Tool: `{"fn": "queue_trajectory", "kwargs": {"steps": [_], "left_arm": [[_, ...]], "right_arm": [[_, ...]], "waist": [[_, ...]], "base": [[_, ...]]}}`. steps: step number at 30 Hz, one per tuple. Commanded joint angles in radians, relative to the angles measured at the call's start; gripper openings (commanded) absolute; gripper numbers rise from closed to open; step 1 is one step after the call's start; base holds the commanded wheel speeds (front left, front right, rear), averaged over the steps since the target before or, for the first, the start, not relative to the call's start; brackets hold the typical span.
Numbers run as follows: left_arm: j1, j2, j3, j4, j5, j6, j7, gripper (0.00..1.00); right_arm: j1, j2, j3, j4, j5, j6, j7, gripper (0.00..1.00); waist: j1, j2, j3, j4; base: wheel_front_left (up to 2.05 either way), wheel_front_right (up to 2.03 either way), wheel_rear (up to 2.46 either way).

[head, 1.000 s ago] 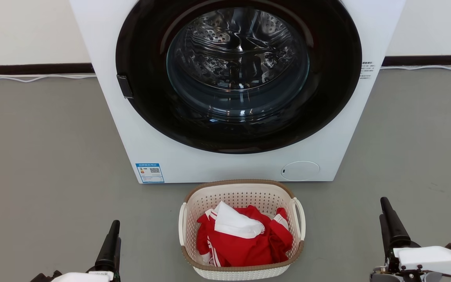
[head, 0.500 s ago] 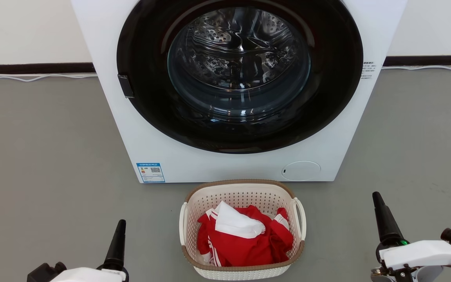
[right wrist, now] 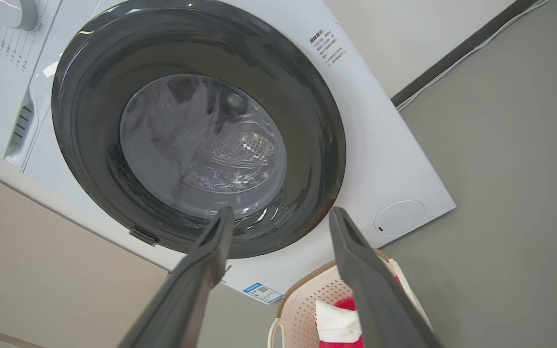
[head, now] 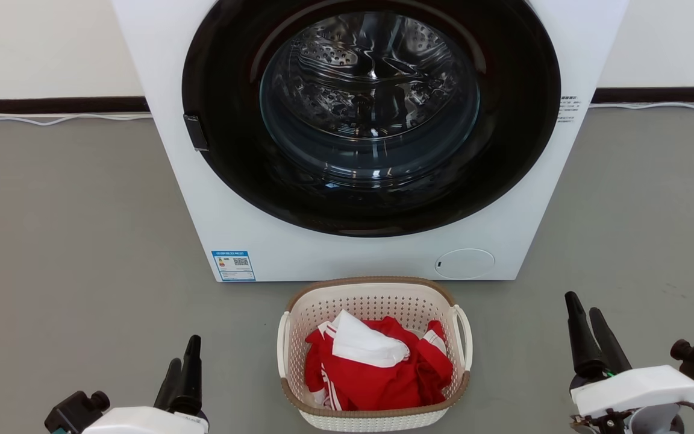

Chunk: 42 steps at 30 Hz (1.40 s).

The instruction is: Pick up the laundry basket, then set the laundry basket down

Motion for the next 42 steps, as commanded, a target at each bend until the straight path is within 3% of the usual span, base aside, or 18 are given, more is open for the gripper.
{"fn": "queue_trajectory", "kwargs": {"steps": [1, 42], "left_arm": [[-0.043, 0.008, 0.010, -0.032, 0.035, 0.008, -0.017, 1.00], [-0.040, 0.016, -0.043, -0.063, 0.498, 0.058, -0.137, 1.00]], "right_arm": [[-0.044, -0.019, 0.018, -0.033, -0.049, 0.004, -0.020, 1.00], [-0.043, -0.048, 0.108, -0.029, -0.552, 0.006, -0.141, 1.00]], "waist": [[0.0000, 0.0000, -0.001, 0.001], [0.0000, 0.0000, -0.006, 0.007]], "base": [[0.00, 0.00, 0.00], [0.00, 0.00, 0.00]]}}
